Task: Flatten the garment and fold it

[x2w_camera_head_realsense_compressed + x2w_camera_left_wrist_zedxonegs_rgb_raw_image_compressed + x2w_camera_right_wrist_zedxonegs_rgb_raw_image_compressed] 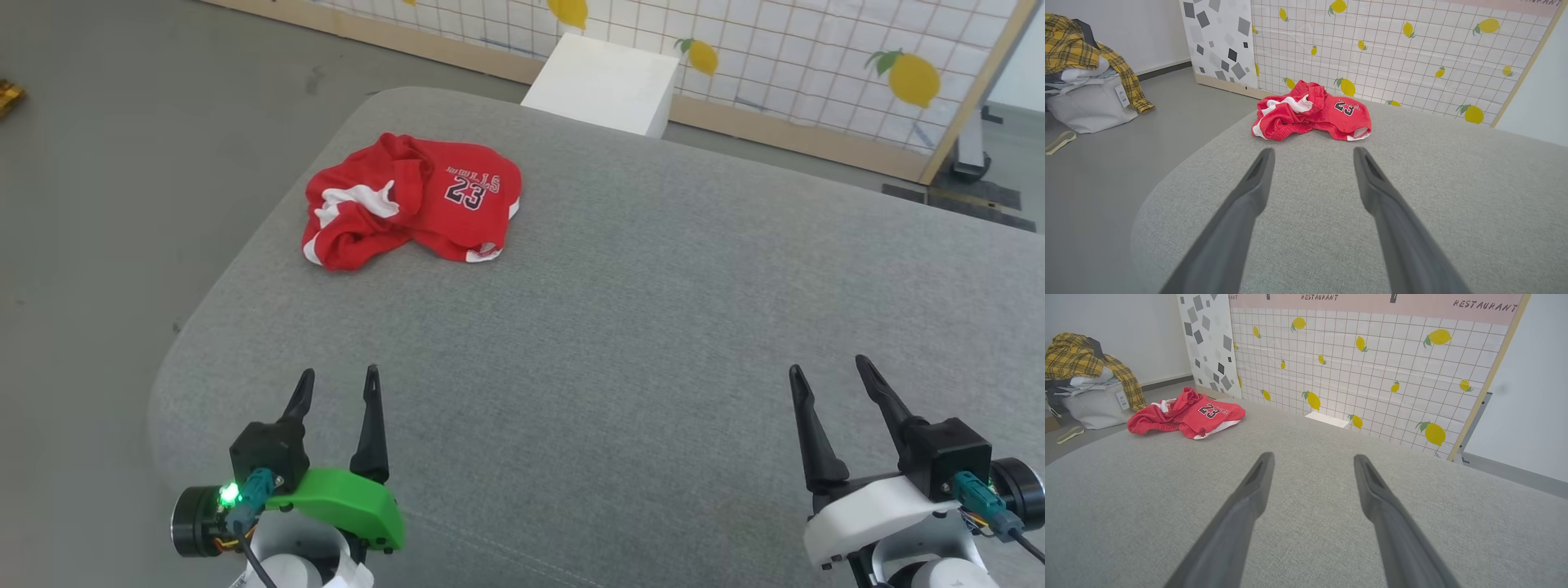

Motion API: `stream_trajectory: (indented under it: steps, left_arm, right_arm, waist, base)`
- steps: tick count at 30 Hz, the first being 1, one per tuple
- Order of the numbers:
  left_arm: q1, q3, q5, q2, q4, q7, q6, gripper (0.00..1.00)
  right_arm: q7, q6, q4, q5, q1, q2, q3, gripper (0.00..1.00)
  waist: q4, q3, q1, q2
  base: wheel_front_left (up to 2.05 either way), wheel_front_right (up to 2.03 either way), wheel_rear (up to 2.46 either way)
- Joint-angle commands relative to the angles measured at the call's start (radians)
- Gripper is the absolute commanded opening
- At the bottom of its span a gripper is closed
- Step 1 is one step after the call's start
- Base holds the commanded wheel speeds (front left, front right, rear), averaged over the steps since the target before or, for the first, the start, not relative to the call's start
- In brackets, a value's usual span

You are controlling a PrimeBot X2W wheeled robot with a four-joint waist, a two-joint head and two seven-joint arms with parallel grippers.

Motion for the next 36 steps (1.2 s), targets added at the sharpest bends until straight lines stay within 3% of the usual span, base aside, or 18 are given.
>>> stream_trajectory:
  steps: [1, 25, 36]
  left_arm:
    - [-0.02, -0.002, -0.008, 0.005, 0.004, -0.01, 0.007, 1.0]
    - [-0.027, -0.006, -0.063, 0.008, 0.031, -0.06, 0.03, 1.0]
    - [-0.025, -0.003, -0.085, 0.007, 0.043, -0.082, 0.04, 1.0]
  right_arm:
    - [-0.012, -0.001, 0.004, -0.002, -0.021, 0.001, -0.001, 1.0]
    - [-0.046, -0.001, 0.012, -0.002, -0.03, 0.002, -0.01, 1.0]
    - [-0.062, -0.001, 0.021, 0.006, -0.034, 0.002, -0.008, 1.0]
  waist:
    - [0.01, 0.001, 0.0, 0.0]
    - [0.152, 0.008, 0.0, 0.0]
    - [0.182, 0.016, 0.0, 0.0]
  base:
    - [0.0, 0.0, 0.0]
    - [0.0, 0.0, 0.0]
    - [0.0, 0.0, 0.0]
